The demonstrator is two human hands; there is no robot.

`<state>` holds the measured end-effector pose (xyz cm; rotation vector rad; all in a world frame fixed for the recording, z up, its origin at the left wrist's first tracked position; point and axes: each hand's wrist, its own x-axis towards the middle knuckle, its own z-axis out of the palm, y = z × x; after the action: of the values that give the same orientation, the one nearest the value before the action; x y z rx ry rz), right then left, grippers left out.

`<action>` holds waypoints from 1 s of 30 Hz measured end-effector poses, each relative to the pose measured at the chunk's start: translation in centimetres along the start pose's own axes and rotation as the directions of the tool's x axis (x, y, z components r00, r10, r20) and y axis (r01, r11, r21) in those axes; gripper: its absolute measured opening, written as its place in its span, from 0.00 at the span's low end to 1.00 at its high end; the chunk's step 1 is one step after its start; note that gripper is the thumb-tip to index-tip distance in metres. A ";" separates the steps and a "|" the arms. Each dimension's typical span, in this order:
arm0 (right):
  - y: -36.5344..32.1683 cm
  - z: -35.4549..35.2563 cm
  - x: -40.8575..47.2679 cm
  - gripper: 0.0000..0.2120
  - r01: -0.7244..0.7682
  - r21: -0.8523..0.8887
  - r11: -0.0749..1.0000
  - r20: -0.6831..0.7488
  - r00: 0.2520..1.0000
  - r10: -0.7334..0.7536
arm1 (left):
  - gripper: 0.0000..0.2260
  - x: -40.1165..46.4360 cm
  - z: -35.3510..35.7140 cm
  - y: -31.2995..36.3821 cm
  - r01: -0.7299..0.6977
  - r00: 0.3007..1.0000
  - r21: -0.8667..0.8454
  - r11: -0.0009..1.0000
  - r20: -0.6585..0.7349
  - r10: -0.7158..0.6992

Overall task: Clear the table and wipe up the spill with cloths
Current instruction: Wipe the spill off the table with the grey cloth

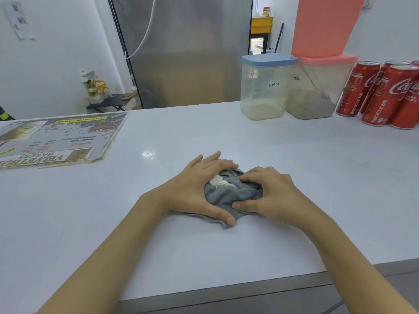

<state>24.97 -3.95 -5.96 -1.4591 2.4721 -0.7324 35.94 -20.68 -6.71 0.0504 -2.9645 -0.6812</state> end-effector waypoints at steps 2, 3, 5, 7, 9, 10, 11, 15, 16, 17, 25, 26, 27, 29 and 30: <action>0.1 0.0 0.2 0.23 -0.002 0.003 1.000 -0.010 1.000 0.002 | 0.41 0.1 0.1 0.2 0.034 0.999 -0.084 0.996 -0.021 -0.036; 0.1 0.0 0.3 0.22 0.000 -0.005 1.000 -0.023 1.000 0.000 | 0.40 0.1 0.1 0.3 0.045 0.998 -0.093 0.995 -0.037 -0.048; 0.3 0.1 0.4 0.21 -0.001 -0.030 1.000 -0.046 0.999 0.000 | 0.39 0.1 0.1 0.4 0.068 0.996 -0.098 0.993 -0.050 -0.073; 0.5 0.3 0.3 0.20 0.009 -0.050 0.999 -0.064 0.998 -0.012 | 0.39 -0.1 -0.4 0.2 0.094 0.990 -0.212 0.973 -0.088 -0.115; 0.6 0.5 0.3 0.19 0.025 -0.055 0.998 -0.070 0.997 -0.029 | 0.32 -0.3 -1.3 -0.1 0.091 0.965 -0.303 0.949 -0.209 -0.160; 0.6 0.6 0.3 0.19 0.030 -0.053 0.998 -0.073 0.997 -0.034 | 0.27 -0.4 -1.7 -0.3 0.080 0.948 -0.305 0.949 -0.272 -0.168; 0.7 0.7 0.3 0.20 0.032 -0.054 0.998 -0.075 0.997 -0.036 | 0.21 -0.3 -2.0 -0.4 0.071 0.937 -0.305 0.950 -0.306 -0.168; 1.0 0.9 0.4 0.20 0.040 -0.038 0.998 -0.090 0.995 -0.043 | 0.16 0.2 -1.6 -0.1 0.097 0.958 -0.260 0.961 -0.238 -0.161; 1.1 1.0 0.4 0.20 0.042 -0.032 0.999 -0.094 0.995 -0.045 | 0.17 0.4 -1.5 0.0 0.114 0.964 -0.242 0.963 -0.208 -0.167; 1.2 1.1 0.4 0.19 0.045 -0.024 0.999 -0.097 0.994 -0.047 | 0.18 0.7 -1.4 0.0 0.134 0.969 -0.222 0.966 -0.175 -0.174; 1.4 1.3 0.2 0.17 0.055 -0.010 0.998 -0.116 0.992 -0.056 | 0.26 1.4 -1.3 0.2 0.245 0.969 -0.239 0.940 0.035 -0.244; 1.5 1.3 0.2 0.17 0.055 -0.006 0.998 -0.117 0.992 -0.056 | 0.27 1.4 -1.2 0.1 0.245 0.969 -0.230 0.942 0.044 -0.242; 1.5 1.3 0.2 0.17 0.058 -0.003 0.998 -0.119 0.991 -0.057 | 0.26 1.3 -1.3 0.0 0.244 0.970 -0.224 0.944 0.044 -0.240; 1.4 1.2 0.2 0.15 0.060 0.003 0.998 -0.120 0.991 -0.059 | 0.28 1.3 -1.5 -0.2 0.236 0.971 -0.197 0.952 0.027 -0.236; 1.4 1.2 0.2 0.16 0.060 0.004 0.998 -0.121 0.991 -0.059 | 0.31 1.2 -1.6 -0.4 0.233 0.972 -0.163 0.959 0.018 -0.233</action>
<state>24.27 -3.93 -7.70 -1.5354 2.5193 -0.8651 34.89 -21.79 -5.31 0.3930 -2.9156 -0.9500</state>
